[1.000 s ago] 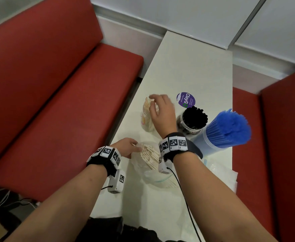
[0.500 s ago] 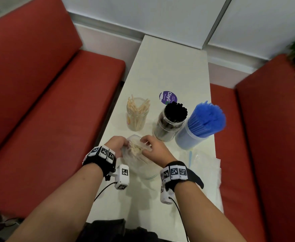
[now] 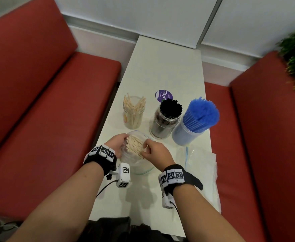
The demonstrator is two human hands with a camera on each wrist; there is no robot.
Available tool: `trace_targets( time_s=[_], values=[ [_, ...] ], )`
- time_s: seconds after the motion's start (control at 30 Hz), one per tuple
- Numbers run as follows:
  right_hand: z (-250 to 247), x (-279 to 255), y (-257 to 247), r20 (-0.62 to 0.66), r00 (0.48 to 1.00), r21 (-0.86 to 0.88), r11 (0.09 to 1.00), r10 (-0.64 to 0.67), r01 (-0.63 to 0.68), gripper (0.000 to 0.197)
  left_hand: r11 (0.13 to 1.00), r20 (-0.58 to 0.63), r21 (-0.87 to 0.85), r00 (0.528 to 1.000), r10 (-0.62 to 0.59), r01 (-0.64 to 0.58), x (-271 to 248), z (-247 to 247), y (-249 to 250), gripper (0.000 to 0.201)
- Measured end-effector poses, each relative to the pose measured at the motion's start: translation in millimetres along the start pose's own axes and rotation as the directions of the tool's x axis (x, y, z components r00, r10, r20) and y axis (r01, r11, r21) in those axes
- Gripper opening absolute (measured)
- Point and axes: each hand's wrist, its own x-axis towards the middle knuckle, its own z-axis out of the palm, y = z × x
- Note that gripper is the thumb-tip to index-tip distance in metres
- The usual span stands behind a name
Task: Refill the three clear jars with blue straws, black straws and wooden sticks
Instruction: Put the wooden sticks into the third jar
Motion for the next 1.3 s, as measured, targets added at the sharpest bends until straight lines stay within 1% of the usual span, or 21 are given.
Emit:
trace_targets(
  time_s=[0.07,0.13,0.2,0.23,0.3,0.4,0.47,0.53,0.6,0.67,0.7,0.77,0.8,0.87,0.9,0.97,1.03,1.07,1.17,1.23,1.3],
  values=[
    [-1,0,1,0.002,0.999,0.005,0.999,0.038,-0.038,0.041,1.000,0.066,0.029,0.998,-0.002,0.000,-2,1,-2,0.037],
    [-1,1,0,0.040,0.998,-0.012,0.999,0.043,-0.043,0.063,1.000,0.111,0.028,0.994,-0.003,0.000,-5,3,-3,0.040],
    [-2,3,-2,0.078,0.997,-0.050,0.999,0.005,-0.002,0.076,1.000,0.159,-0.018,0.987,0.000,0.002,-7,5,-6,0.031],
    [-2,3,-3,0.085,0.996,-0.073,0.997,-0.022,0.028,0.077,1.000,0.167,-0.030,0.986,0.000,0.005,-8,5,-7,0.026],
    [-1,3,-5,0.087,0.994,-0.124,0.989,-0.066,0.077,0.069,0.998,0.176,-0.057,0.984,0.007,0.003,-7,4,-7,0.021],
    [5,2,-5,0.078,0.992,-0.155,0.982,-0.098,0.109,0.044,0.989,0.221,-0.142,0.975,-0.003,0.035,-5,-1,-10,0.033],
    [8,2,-3,0.061,0.995,-0.152,0.984,-0.083,0.091,0.034,0.989,0.196,-0.149,0.981,0.007,0.023,-3,-5,-11,0.038],
    [10,2,-1,0.055,0.997,-0.145,0.987,-0.061,0.068,0.031,0.993,0.113,-0.108,0.992,0.063,-0.051,1,-6,-12,0.038],
    [12,3,0,0.041,0.998,-0.138,0.989,-0.043,0.048,0.028,0.987,-0.016,0.008,0.987,0.162,-0.162,7,-9,-12,0.035],
    [13,4,0,0.007,1.000,-0.113,0.993,-0.020,0.020,0.025,0.953,-0.154,0.180,0.950,0.272,-0.244,12,-14,-11,0.032],
    [14,4,0,-0.009,1.000,-0.104,0.995,-0.008,0.007,0.023,0.922,-0.188,0.289,0.929,0.319,-0.258,13,-16,-9,0.026],
    [16,5,-3,-0.018,1.000,-0.111,0.994,0.016,-0.018,0.024,0.840,-0.168,0.494,0.923,0.346,-0.225,10,-19,-4,0.019],
    [16,6,-4,-0.013,1.000,-0.118,0.993,0.026,-0.027,0.024,0.830,-0.139,0.521,0.939,0.314,-0.200,10,-20,-3,0.022],
    [17,7,-6,-0.001,0.999,-0.109,0.993,0.035,-0.035,0.024,0.877,-0.068,0.459,0.979,0.192,-0.140,8,-19,-1,0.028],
    [17,8,-8,0.007,0.999,-0.093,0.995,0.035,-0.034,0.023,0.893,-0.044,0.431,0.985,0.164,-0.129,7,-19,-1,0.023],
    [17,11,-10,0.041,0.998,-0.060,0.998,0.040,-0.037,0.028,0.882,-0.033,0.451,0.985,0.171,-0.138,6,-19,-1,0.005],
    [15,14,-12,0.088,0.995,-0.074,0.997,0.045,-0.038,0.030,0.877,-0.030,0.460,0.985,0.168,-0.136,5,-19,0,0.008],
    [13,16,-14,0.098,0.994,-0.086,0.996,0.040,-0.032,0.025,0.884,-0.017,0.452,0.989,0.144,-0.121,4,-18,-1,0.010],
    [5,21,-15,0.047,0.997,-0.041,0.998,0.053,-0.051,0.009,0.921,-0.021,0.376,0.993,0.119,-0.102,4,-17,-2,0.012],
    [-5,23,-19,-0.007,0.997,0.001,0.997,0.073,-0.073,0.010,0.957,-0.019,0.268,0.992,0.122,-0.113,4,-19,-3,0.012],
    [-15,24,-23,-0.069,0.996,0.139,0.989,0.052,-0.042,0.016,0.974,0.001,0.196,0.994,0.112,-0.110,6,-20,-3,0.014]
  ],
)
